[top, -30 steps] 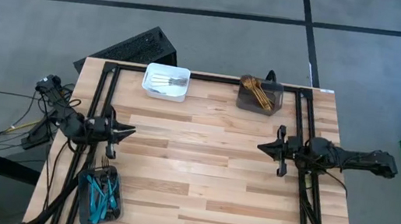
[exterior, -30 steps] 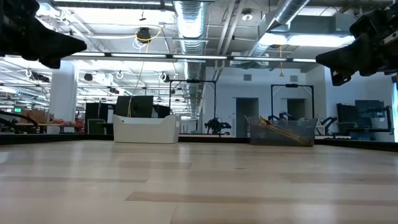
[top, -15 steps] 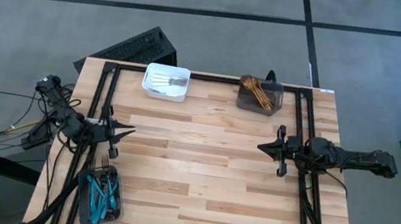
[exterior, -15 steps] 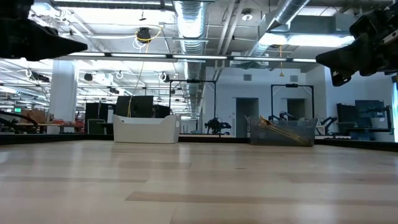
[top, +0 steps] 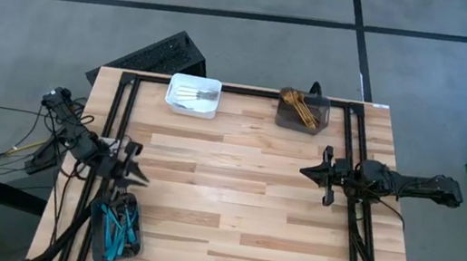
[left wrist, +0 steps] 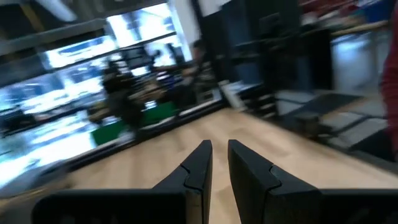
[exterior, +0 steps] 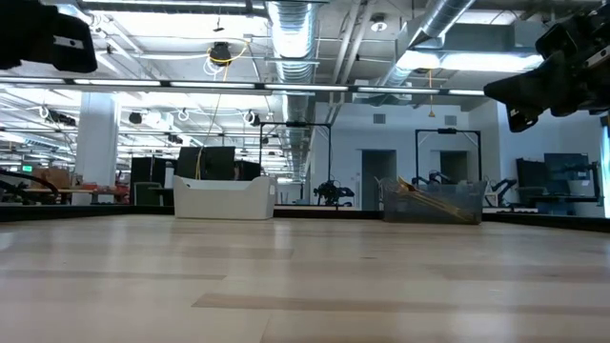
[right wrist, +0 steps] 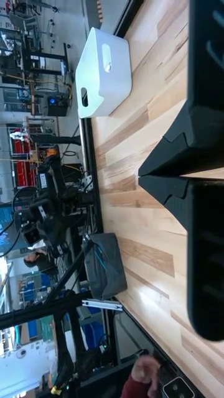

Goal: Sort silverware by color (type)
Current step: Return to Home Position

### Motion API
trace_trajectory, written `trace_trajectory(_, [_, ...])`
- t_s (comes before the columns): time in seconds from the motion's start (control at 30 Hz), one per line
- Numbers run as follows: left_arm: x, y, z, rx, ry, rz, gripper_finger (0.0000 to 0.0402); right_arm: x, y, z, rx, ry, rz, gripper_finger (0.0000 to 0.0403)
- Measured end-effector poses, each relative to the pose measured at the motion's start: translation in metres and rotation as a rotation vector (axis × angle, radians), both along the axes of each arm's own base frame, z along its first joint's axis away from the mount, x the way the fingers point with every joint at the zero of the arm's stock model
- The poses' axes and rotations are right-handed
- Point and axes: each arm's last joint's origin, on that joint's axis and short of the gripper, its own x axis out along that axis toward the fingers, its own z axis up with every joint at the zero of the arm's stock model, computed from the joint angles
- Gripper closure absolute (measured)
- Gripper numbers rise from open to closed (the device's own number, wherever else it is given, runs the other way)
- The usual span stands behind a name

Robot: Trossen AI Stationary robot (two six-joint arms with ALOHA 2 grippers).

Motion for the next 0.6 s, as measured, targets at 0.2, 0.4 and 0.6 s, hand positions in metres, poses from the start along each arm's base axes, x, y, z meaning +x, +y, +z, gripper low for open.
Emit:
trace_trajectory(0.2, [-0.0006, -0.0016, -0.0004, -0.054, 0.023, -0.063, 0.0359, 0.0, 0.0, 0.0, 0.0, 0.0, 0.0, 0.0373])
trace_trajectory(0.4, [-0.0005, -0.0013, -0.0003, -0.045, 0.021, -0.052, 0.0359, 0.0, 0.0, 0.0, 0.0, 0.0, 0.0, 0.0373])
trace_trajectory(0.6, [-0.0005, -0.0011, 0.0, -0.042, 0.02, -0.047, 0.0359, 0.0, 0.0, 0.0, 0.0, 0.0, 0.0, 0.0374])
